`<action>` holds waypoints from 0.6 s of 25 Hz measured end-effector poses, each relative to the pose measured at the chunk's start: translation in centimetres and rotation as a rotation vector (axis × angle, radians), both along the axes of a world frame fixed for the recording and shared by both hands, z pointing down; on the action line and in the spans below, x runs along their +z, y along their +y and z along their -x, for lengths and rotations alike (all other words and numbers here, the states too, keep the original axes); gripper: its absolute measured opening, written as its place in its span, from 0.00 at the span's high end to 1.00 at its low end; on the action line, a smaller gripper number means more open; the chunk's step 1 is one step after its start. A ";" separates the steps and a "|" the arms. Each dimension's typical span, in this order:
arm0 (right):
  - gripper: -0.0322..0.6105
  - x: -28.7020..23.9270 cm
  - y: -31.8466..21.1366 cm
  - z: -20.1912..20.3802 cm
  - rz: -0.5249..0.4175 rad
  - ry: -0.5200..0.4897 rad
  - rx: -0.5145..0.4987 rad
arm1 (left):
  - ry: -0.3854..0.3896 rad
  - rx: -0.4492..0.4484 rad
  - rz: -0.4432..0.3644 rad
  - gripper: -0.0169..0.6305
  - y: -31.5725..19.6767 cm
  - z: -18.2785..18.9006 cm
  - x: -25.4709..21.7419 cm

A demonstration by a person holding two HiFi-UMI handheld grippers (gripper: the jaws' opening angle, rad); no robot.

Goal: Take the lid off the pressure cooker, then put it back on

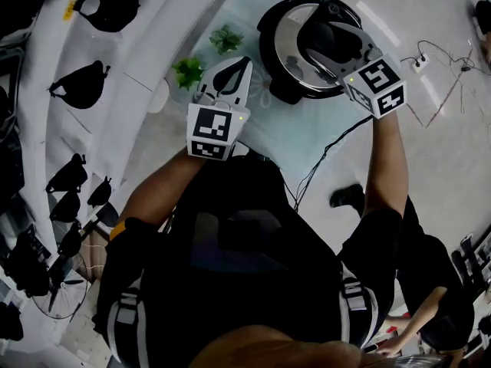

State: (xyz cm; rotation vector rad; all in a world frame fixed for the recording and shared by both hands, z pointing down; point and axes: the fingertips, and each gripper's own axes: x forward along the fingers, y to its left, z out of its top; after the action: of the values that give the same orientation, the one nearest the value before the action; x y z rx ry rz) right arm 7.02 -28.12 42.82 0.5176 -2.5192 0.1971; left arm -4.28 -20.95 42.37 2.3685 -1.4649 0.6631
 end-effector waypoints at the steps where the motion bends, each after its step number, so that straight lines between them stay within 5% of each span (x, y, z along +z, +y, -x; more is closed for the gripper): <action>1: 0.50 0.1 0.1 0.0 -0.004 0.009 0.009 | 0.002 0.004 -0.001 0.96 0.0 -0.2 -0.1; 15: 0.50 0.4 0.4 0.1 0.011 0.034 0.053 | 0.014 0.037 -0.005 0.96 0.0 -0.8 -0.4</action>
State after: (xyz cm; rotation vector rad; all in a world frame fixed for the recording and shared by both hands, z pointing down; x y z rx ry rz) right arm 6.92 -27.76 43.19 0.5784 -2.4719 0.2202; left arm -3.53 -20.99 41.97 2.4051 -1.4215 0.6507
